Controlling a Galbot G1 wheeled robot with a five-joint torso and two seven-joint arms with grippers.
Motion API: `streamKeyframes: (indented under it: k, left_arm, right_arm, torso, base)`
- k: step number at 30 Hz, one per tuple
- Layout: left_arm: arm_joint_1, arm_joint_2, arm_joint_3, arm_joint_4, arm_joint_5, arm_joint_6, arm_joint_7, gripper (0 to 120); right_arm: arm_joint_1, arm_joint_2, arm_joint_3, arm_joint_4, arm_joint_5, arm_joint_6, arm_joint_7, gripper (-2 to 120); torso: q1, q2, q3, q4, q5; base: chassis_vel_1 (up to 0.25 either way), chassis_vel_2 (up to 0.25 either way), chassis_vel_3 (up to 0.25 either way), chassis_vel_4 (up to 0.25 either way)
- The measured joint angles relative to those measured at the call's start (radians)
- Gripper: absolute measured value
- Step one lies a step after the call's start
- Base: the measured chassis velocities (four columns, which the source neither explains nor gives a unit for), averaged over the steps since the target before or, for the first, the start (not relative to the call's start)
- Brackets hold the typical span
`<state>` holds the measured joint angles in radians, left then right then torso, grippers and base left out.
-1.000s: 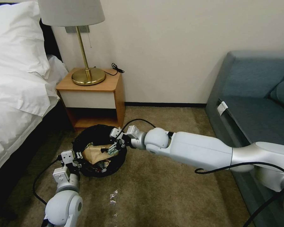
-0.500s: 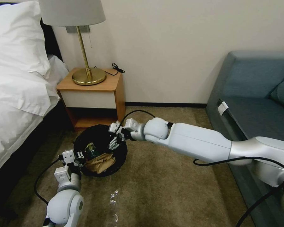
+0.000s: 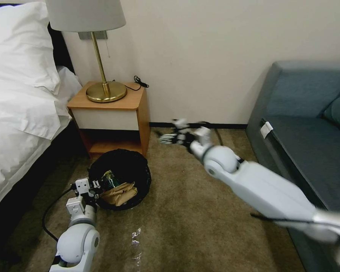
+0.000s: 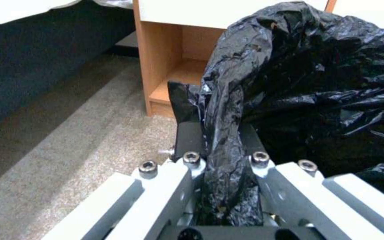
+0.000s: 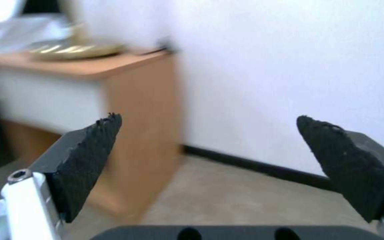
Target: Pick up the trash bin, then pick up the garbage on the floor and place it into the trash bin.
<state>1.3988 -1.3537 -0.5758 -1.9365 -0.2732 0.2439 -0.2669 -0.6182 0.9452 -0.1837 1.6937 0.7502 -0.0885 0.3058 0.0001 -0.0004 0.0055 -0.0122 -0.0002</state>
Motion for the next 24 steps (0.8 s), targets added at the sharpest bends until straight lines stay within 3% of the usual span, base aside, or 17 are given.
streamKeyframes:
  k: [2, 6, 8, 16, 18, 24]
  left_arm:
    - [-0.002, 0.007, 0.004, 0.002, 0.000, -0.001, 0.006, 4]
    - [-0.004, 0.015, 0.005, 0.003, -0.002, -0.003, 0.017, 4]
    - [-0.007, 0.040, 0.006, 0.005, -0.009, -0.017, 0.047, 4]
    - [-0.013, 0.063, 0.007, 0.012, -0.025, -0.036, 0.083, 4]
    - [-0.029, 0.052, 0.010, 0.023, -0.052, -0.037, 0.064, 4]
    - [-0.056, 0.034, 0.009, 0.050, -0.081, -0.050, 0.058, 4]
  right_arm:
    - [-0.105, 0.011, 0.122, 0.019, -0.035, 0.023, 0.031, 100]
    - [-0.199, 0.031, 0.215, 0.036, -0.066, 0.039, 0.039, 100]
    - [-0.331, 0.078, 0.344, 0.053, -0.134, 0.091, 0.026, 100]
    - [-0.463, 0.176, 0.479, 0.054, -0.227, 0.173, -0.036, 100]
    - [-0.504, 0.210, 0.517, 0.053, -0.256, 0.199, -0.061, 100]
    - [-0.534, 0.222, 0.547, 0.062, -0.263, 0.211, -0.078, 100]
  torso:
    - [0.000, 0.000, 0.000, 0.0001, 0.0003]
    - [0.000, 0.000, 0.000, -0.0001, -0.0002]
    - [0.000, 0.000, 0.000, 0.0000, -0.0001]
    - [0.000, 0.000, 0.000, 0.0002, 0.0001]
    - [0.000, 0.000, 0.000, 0.0002, -0.0001]
    - [0.000, 0.000, 0.000, 0.0003, -0.0001]
  base:
    - [0.000, 0.000, 0.000, 0.000]
    - [0.000, 0.000, 0.000, 0.000]
    - [0.000, 0.000, 0.000, 0.000]
    - [0.000, 0.000, 0.000, 0.000]
    - [0.000, 0.000, 0.000, 0.000]
    - [0.000, 0.000, 0.000, 0.000]
